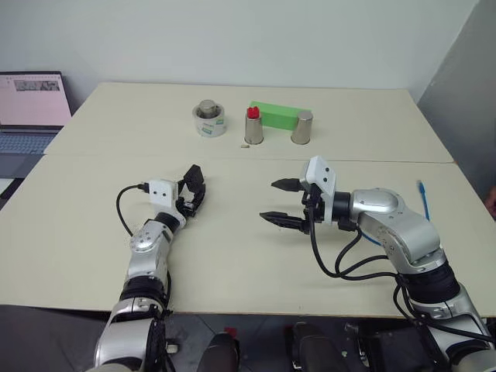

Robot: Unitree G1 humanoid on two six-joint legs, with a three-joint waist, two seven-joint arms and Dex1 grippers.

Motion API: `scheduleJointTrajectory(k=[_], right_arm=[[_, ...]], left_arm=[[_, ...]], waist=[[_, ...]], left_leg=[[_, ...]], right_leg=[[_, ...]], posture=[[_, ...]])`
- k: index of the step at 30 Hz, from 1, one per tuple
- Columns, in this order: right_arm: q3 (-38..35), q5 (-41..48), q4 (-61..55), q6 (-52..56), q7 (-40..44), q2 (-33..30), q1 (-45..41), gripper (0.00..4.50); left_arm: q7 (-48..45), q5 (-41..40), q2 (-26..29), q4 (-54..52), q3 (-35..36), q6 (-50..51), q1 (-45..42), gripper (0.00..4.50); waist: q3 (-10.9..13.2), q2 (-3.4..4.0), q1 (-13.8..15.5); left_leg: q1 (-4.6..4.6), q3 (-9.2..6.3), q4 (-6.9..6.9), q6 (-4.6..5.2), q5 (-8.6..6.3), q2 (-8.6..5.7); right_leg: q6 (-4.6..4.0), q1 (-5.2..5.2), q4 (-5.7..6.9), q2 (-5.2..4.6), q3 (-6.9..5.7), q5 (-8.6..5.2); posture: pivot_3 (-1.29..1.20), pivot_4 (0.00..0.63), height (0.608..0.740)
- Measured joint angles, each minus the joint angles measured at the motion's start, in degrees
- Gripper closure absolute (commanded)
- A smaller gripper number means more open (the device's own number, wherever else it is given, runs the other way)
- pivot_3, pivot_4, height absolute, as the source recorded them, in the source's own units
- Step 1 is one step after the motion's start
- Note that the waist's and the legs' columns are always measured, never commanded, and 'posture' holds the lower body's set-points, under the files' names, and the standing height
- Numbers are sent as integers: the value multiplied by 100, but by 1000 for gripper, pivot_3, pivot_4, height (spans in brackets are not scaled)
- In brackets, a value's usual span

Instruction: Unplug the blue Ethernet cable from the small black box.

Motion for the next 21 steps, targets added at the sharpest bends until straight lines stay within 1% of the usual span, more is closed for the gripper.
scheduleJointTrajectory(k=[2,4,5,7,8,10,15,21], right_arm=[[-1,2,-15,12,-15,-23,65,338],[-34,15,-60,56,-62,-66,160,338],[-51,24,-66,85,-91,-114,227,338],[-119,34,-67,120,-90,-243,344,338],[-206,46,-62,124,-89,-340,425,338],[-428,61,7,125,-89,-560,564,338],[-777,74,335,-40,-83,-732,607,338],[-1069,-82,987,-266,-70,-1150,643,338]], left_arm=[[69,-32,28,-624,1,378,355,878],[100,-191,145,-1331,7,1032,735,878],[94,-218,288,-1775,-6,1445,991,878],[-178,-268,731,-2472,-146,2075,1434,878],[-522,-341,1134,-2911,-254,2411,1721,878],[-976,-487,1664,-3452,-262,2790,1990,878],[-1364,-894,2267,-4030,9,3516,1780,878],[-1733,-1117,2786,-4174,176,3944,1607,878]], waist=[[0,0,-10],[0,1,-38],[0,0,-52],[1,-1,-80],[1,-1,-96],[3,4,-91],[4,5,-20],[5,6,-23]], left_leg=[[1,-1,-2,0,0,2],[3,-1,-3,0,0,4],[3,-1,-2,0,0,5],[2,0,0,0,0,7],[2,0,-2,0,0,8],[4,1,-2,0,0,7],[12,3,1,6,4,9],[4,9,-5,6,3,11]], right_leg=[[0,0,2,1,-2,0],[6,1,3,2,-1,-4],[14,1,2,4,-1,-9],[17,0,6,6,0,-12],[18,-1,3,11,1,-14],[17,0,3,10,1,-21],[18,8,3,15,-2,-13],[14,0,-2,15,2,-15]], posture=[[0,150,740],[0,150,740],[0,150,740],[0,150,740],[0,150,740],[0,150,740],[0,150,740],[0,150,740]])
